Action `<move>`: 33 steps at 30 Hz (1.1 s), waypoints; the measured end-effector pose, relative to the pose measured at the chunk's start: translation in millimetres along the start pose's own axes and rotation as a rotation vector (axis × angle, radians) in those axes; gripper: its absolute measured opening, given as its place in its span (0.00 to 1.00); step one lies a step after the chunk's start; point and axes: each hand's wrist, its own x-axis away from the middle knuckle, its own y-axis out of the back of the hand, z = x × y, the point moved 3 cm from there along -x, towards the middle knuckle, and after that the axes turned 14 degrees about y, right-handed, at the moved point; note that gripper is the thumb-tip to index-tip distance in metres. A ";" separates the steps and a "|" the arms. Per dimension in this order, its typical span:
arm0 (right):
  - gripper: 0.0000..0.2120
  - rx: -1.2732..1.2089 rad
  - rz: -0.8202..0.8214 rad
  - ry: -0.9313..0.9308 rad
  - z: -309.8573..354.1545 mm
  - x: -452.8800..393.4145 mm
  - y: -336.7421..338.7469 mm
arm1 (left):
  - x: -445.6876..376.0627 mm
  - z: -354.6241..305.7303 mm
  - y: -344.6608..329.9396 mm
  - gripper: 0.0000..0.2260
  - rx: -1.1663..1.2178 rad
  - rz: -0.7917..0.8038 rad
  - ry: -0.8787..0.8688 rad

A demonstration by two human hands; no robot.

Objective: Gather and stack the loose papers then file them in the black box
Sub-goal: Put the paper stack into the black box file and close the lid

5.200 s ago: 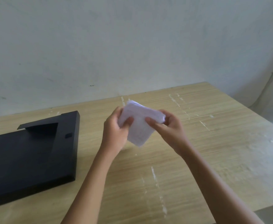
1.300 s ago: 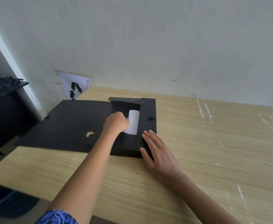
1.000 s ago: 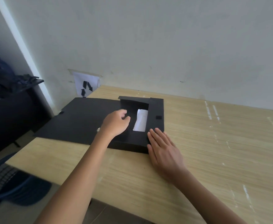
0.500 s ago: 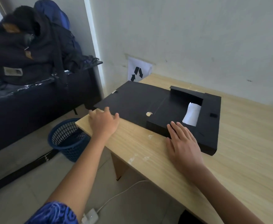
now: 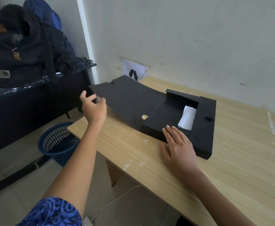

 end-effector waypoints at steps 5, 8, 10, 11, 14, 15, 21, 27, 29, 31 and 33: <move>0.26 -0.085 -0.009 -0.024 2.2 -1.0 3.9 | 18.4 -33.5 -13.6 0.04 -0.039 0.212 -0.150; 0.23 -0.302 -0.003 -0.077 0.8 -6.9 22.7 | 37.2 -47.4 -18.3 0.06 -0.016 0.256 -0.239; 0.18 -0.563 -0.068 -0.169 -9.6 -16.8 51.8 | 52.5 -56.3 -22.3 0.12 -0.035 0.313 -0.301; 0.17 -0.622 -0.114 -0.209 -18.3 -24.9 67.2 | 59.1 -59.7 -23.5 0.13 -0.043 0.345 -0.328; 0.15 -0.844 -0.214 -0.350 -59.9 -51.2 107.2 | 80.7 -68.8 -31.5 0.13 -0.062 0.463 -0.388; 0.14 -0.959 -0.246 -0.393 -73.3 -60.4 117.7 | 88.0 -71.6 -34.5 0.13 -0.079 0.490 -0.413; 0.19 -1.295 -0.341 -0.603 -105.8 -102.2 168.0 | 130.7 -83.2 -47.4 0.13 -0.188 0.599 -0.598; 0.21 -1.272 -0.333 -0.645 -112.9 -114.4 170.8 | 159.7 -76.8 -58.6 0.12 -0.329 0.675 -0.792; 0.11 -1.147 -0.375 -0.698 -117.2 -107.7 164.4 | 166.8 -75.1 -60.6 0.13 -0.395 0.677 -0.890; 0.03 -1.036 -0.399 -0.758 -123.6 -95.3 157.1 | 171.8 -73.9 -62.6 0.12 -0.476 0.679 -0.987; 0.04 -0.916 -0.389 -0.813 -136.6 -79.1 148.8 | 176.8 -71.3 -65.1 0.12 -0.544 0.721 -1.034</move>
